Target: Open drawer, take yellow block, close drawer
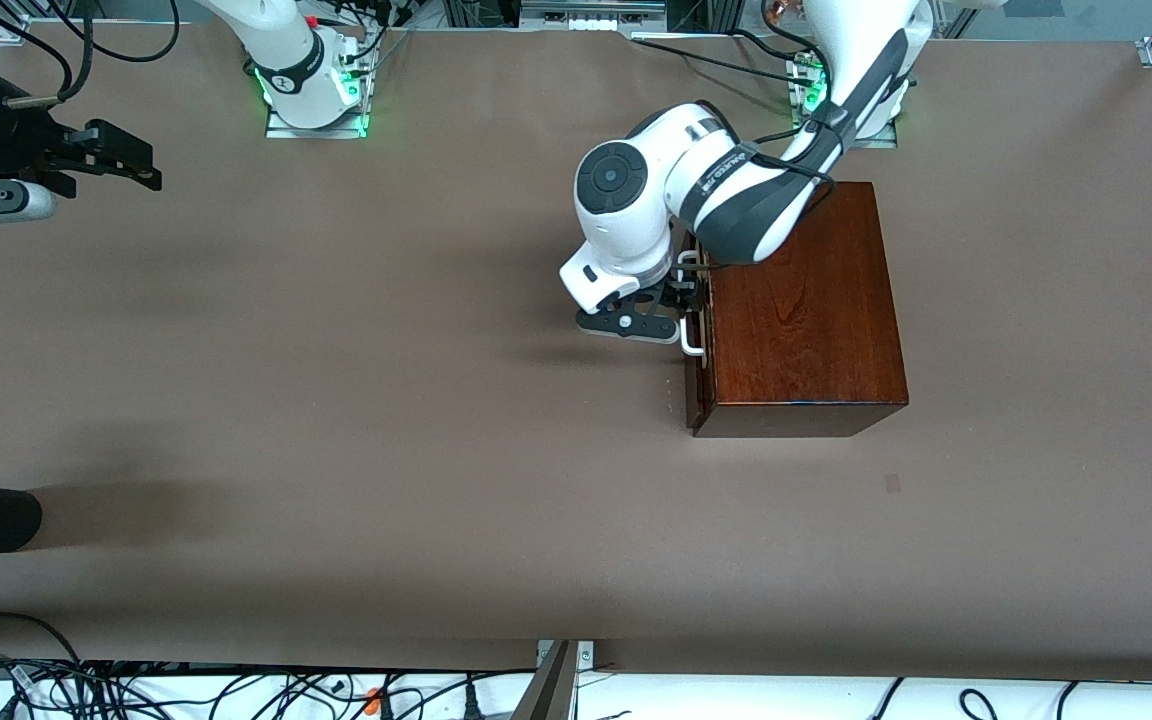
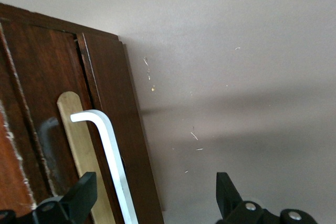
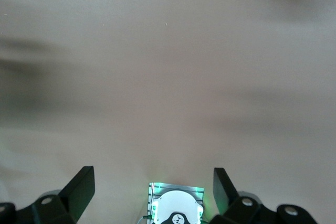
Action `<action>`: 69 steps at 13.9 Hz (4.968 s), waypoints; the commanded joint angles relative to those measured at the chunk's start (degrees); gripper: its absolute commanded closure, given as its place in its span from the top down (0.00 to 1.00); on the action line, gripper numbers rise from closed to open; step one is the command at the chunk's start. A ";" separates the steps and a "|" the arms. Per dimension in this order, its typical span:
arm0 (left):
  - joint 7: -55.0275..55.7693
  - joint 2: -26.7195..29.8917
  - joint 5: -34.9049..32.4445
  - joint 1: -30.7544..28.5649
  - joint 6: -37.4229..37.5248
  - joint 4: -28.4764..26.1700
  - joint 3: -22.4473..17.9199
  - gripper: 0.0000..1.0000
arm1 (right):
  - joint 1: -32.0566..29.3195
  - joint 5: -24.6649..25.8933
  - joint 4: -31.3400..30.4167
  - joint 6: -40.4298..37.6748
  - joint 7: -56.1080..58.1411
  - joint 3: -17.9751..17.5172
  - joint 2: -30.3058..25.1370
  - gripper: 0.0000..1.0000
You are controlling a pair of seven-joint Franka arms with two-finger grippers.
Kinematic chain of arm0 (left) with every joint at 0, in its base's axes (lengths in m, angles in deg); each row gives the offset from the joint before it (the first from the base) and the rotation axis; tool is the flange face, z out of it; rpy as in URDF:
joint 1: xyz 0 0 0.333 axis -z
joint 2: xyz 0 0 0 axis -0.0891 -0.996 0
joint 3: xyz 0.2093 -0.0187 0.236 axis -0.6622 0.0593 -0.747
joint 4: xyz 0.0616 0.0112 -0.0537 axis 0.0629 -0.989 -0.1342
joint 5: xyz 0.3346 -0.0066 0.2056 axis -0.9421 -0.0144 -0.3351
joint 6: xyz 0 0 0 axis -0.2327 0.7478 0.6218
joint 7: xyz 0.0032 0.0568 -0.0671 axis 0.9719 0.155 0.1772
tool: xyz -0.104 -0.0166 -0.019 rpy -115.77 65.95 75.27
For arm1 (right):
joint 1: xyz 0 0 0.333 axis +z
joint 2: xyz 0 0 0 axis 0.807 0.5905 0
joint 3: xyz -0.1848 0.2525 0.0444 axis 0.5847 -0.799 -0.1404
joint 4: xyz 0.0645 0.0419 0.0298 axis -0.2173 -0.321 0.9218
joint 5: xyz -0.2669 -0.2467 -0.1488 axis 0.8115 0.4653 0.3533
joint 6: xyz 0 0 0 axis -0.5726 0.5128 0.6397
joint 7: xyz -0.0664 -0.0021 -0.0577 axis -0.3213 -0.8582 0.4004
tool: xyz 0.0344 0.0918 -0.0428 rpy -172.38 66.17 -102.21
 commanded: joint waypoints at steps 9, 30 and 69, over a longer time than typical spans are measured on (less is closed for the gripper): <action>10.21 -0.99 -8.95 2.08 2.24 -4.61 -0.38 1.00 | 0.02 -0.67 0.07 -0.08 -0.41 -0.06 -0.53 1.00; 19.08 -7.14 -7.63 5.07 -10.59 -0.58 -0.12 1.00 | 0.02 -0.67 0.07 -0.34 -0.33 0.12 -0.53 1.00; -32.56 22.89 15.31 -22.00 26.33 6.76 -8.34 1.00 | 5.89 1.17 3.59 0.97 2.66 -12.25 3.78 1.00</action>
